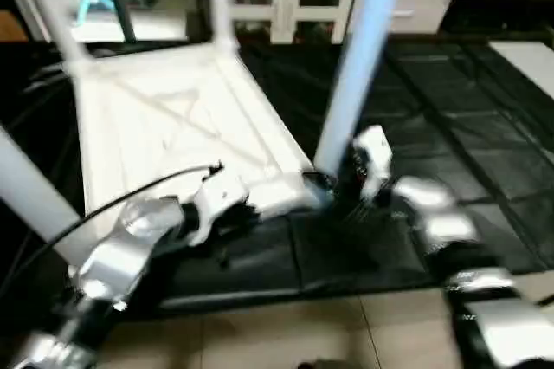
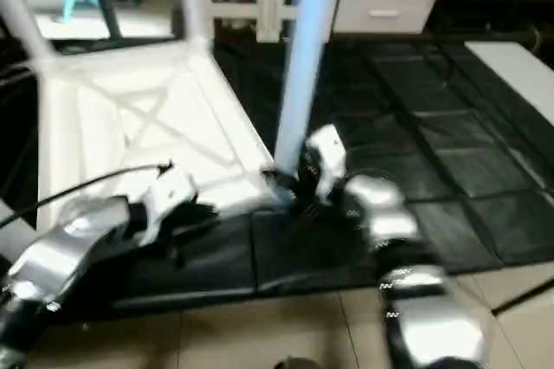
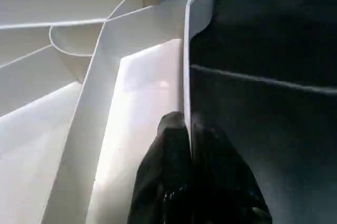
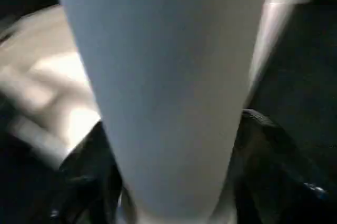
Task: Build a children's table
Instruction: Rotate leg to tighten
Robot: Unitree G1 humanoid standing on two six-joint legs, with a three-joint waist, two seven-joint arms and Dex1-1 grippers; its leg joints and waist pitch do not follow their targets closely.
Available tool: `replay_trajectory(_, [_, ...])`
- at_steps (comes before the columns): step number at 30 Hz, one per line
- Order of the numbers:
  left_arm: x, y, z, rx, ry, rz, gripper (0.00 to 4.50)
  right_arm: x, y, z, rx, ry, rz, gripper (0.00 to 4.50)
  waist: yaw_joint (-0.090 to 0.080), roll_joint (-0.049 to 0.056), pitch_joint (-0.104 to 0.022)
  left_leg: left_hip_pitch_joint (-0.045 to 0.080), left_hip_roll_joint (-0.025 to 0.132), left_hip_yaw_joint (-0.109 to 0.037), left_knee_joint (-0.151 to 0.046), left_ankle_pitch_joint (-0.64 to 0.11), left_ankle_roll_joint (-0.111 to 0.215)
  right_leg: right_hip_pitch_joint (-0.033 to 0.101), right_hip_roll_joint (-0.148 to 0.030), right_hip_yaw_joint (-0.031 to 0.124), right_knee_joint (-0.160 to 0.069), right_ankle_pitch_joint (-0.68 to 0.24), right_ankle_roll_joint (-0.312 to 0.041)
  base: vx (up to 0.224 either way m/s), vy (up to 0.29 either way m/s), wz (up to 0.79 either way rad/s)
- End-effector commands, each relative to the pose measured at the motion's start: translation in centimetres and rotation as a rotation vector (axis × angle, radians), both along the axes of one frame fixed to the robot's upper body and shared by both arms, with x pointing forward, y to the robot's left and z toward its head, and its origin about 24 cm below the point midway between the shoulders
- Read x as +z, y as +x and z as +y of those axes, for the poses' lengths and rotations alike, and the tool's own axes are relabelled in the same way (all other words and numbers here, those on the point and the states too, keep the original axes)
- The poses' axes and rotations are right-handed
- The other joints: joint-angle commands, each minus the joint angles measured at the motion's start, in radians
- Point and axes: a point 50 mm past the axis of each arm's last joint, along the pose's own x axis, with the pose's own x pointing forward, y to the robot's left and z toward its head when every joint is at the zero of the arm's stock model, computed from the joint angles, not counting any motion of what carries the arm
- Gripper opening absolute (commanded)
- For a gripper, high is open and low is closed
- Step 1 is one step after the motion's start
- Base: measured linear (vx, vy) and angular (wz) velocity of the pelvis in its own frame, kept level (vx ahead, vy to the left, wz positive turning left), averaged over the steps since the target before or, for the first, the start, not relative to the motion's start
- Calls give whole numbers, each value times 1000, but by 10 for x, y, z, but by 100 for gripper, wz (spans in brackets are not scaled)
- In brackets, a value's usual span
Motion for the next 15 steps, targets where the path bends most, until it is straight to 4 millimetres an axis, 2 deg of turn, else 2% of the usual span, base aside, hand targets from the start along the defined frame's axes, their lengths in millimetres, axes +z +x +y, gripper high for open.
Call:
replay_trajectory(1, [-8,-8,4,-43,13,52,0,6,-2,-22,9,-40,-18,350,-2,17,-73,8,5,16,-58,-118,121,73,-48,32,-53,16,-313,0,0,0])
replay_trajectory(7, [-7,-5,7,-47,11,37,0,12,-4,-29,53,11,-20,350,2,13,-71,8,3,16,-58,-158,92,74,-48,34,-59,-63,-297,0,0,0])
replay_trajectory(8, [-7,-5,6,-50,9,32,0,12,-4,-29,65,15,-11,324,2,12,-71,8,3,16,-58,-161,89,73,-48,34,-60,-72,-293,0,0,0])
replay_trajectory(11, [-6,-6,3,-65,0,35,0,10,-6,-24,92,43,10,310,2,13,-72,7,3,15,-57,-143,90,73,-47,34,-57,-62,-295,0,0,0])
replay_trajectory(13, [-6,-6,2,-70,-2,36,0,9,-7,-22,110,56,23,281,3,13,-73,7,4,15,-57,-139,92,73,-47,33,-56,-55,-297,0,0,0])
replay_trajectory(15, [-6,-6,2,-72,-3,36,0,6,-10,-18,136,68,41,272,5,12,-74,7,3,15,-55,-121,102,75,-47,34,-53,-23,-302,0,0,0])
